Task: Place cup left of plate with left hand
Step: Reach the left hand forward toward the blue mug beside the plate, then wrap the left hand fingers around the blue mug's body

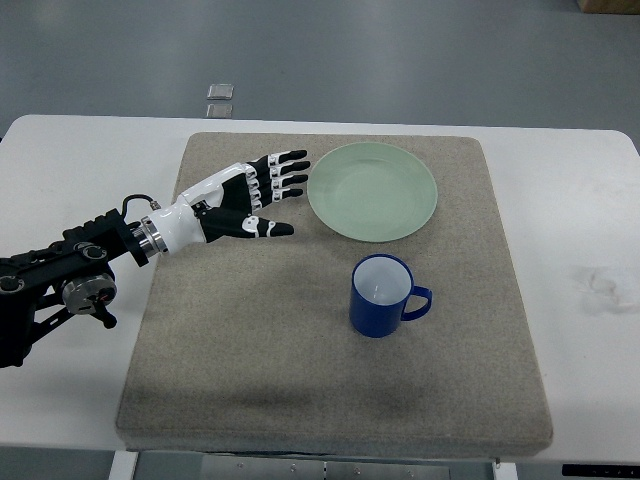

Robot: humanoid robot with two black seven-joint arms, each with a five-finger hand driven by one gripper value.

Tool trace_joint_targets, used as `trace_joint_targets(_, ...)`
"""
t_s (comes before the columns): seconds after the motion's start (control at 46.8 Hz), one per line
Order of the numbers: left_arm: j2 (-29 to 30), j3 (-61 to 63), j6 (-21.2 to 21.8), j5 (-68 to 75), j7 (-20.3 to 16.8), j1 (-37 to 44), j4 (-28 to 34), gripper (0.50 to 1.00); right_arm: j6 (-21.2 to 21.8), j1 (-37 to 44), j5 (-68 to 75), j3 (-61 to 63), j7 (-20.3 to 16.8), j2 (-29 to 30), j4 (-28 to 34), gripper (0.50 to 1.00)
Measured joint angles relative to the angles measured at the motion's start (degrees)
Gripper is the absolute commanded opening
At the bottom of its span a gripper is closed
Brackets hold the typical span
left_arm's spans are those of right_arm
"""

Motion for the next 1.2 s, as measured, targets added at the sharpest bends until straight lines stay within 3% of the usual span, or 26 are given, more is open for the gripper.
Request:
trace_joint_targets(0.47,-0.3,1.7,-5.4,8.8,-0.1,0.2,-3.8,0.994,0.0,0.0,0.0,0.0,0.0,0.0,0.0,0.932)
trace_joint_targets(0.79,-0.8,2.7,-4.9,9.1,0.0,-0.1,-3.7,0.994,0.0,0.0,0.0,0.0,0.0,0.0,0.0,0.932)
trace_joint_targets(1.196,-6.1,2.9,-4.7,10.4,0.4,-1.0,-0.5,0.994,0.0,0.0,0.0,0.0,0.0,0.0,0.0,0.932)
